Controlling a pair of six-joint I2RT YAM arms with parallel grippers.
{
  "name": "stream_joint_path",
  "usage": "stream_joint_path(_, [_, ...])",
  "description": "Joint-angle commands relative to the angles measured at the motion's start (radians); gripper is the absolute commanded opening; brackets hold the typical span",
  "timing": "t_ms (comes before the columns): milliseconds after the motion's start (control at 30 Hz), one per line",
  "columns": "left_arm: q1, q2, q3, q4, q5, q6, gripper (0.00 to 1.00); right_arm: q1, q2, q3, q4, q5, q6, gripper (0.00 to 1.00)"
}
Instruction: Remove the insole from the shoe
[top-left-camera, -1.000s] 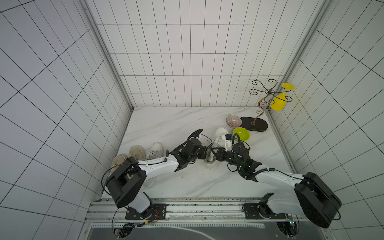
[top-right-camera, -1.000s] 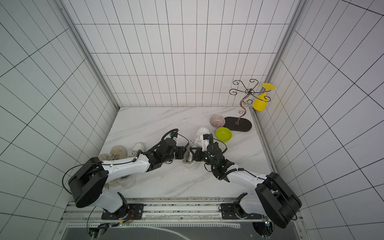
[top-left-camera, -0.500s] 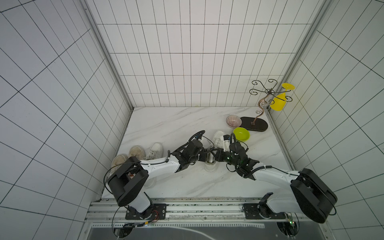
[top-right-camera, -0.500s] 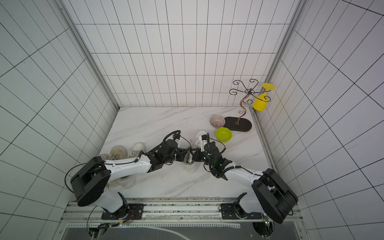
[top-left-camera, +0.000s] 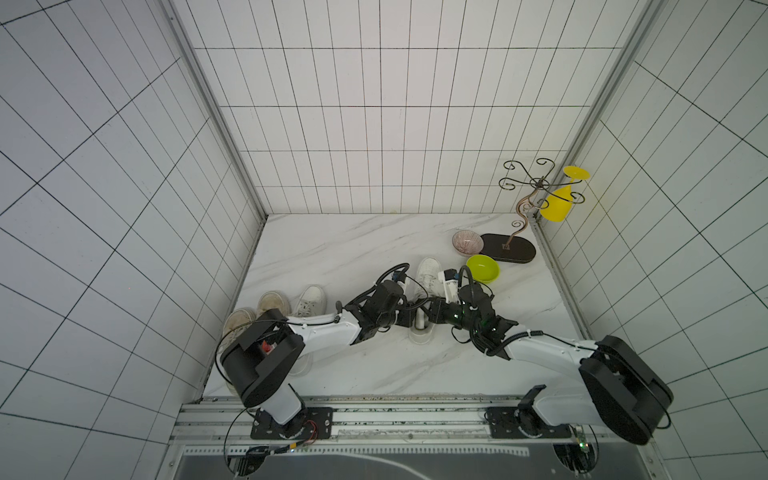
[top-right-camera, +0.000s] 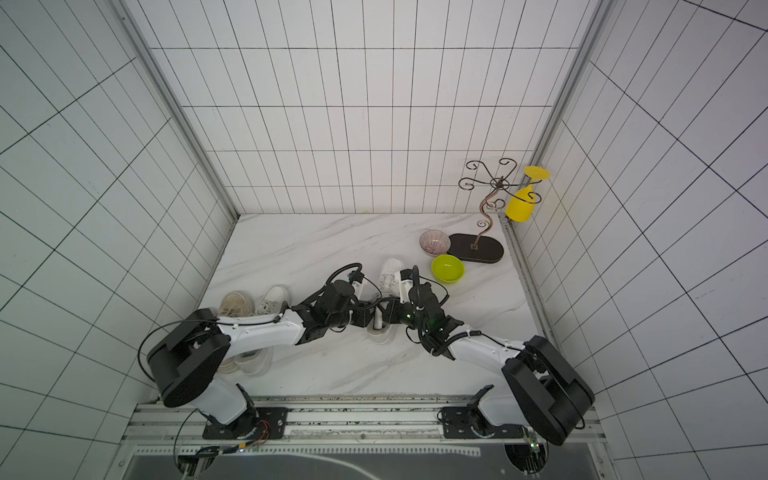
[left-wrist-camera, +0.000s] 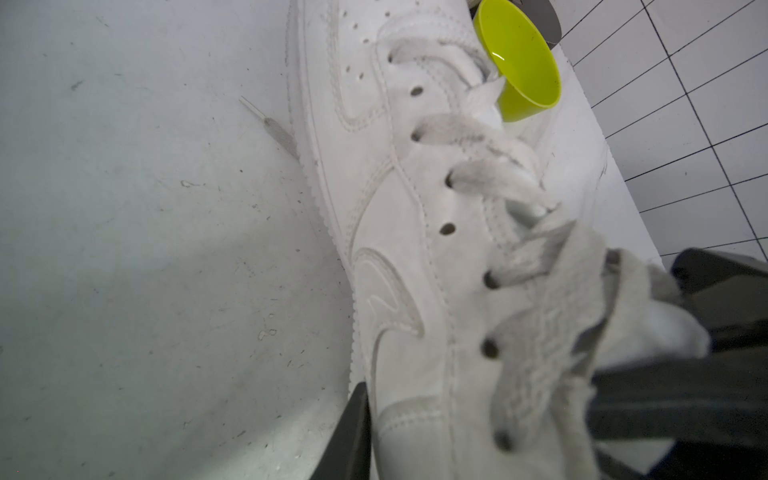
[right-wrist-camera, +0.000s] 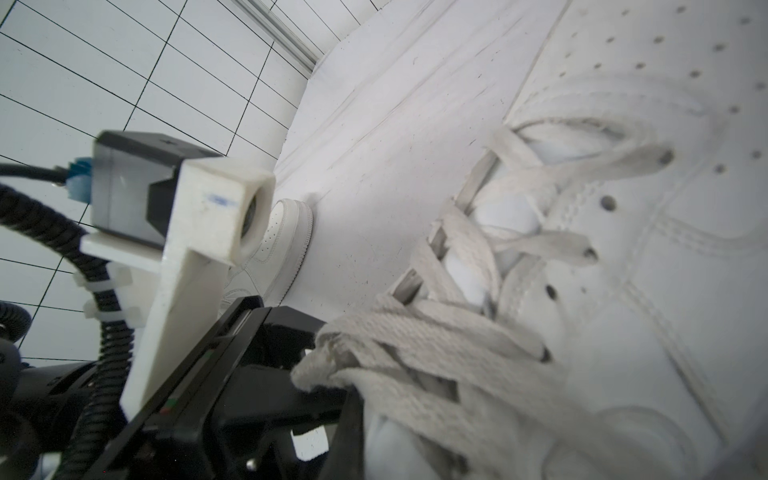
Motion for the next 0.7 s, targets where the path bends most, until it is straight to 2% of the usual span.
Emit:
stream_joint_path(0, [0.029, 0.038, -0.024, -0.034, -0.025, -0.007, 0.13, 0.032, 0.007, 0.143, 0.020, -0.074, -0.058, 0.00])
stream_joint_path(100, [0.028, 0.020, -0.027, -0.011, -0.025, -0.025, 0.00, 0.038, 0.040, 0.146, -0.028, -0.064, -0.076, 0.00])
stream_joint_path(133, [0.029, 0.012, -0.029, -0.003, -0.027, -0.030, 0.00, 0.039, 0.048, 0.142, -0.033, -0.065, -0.077, 0.00])
stream_joint_path(200, [0.031, 0.002, -0.031, 0.005, -0.036, -0.036, 0.00, 0.043, 0.061, 0.147, -0.056, -0.075, -0.086, 0.09])
stream_joint_path(300, [0.031, -0.014, -0.032, 0.012, -0.053, -0.041, 0.00, 0.054, 0.073, 0.174, -0.128, -0.077, -0.114, 0.16])
stream_joint_path(500, [0.031, -0.051, -0.040, 0.010, -0.093, -0.043, 0.00, 0.093, 0.103, 0.263, -0.410, 0.049, -0.176, 0.21])
stream_joint_path(667, [0.035, -0.064, -0.047, 0.013, -0.103, -0.048, 0.00, 0.105, 0.102, 0.273, -0.536, 0.134, -0.196, 0.22])
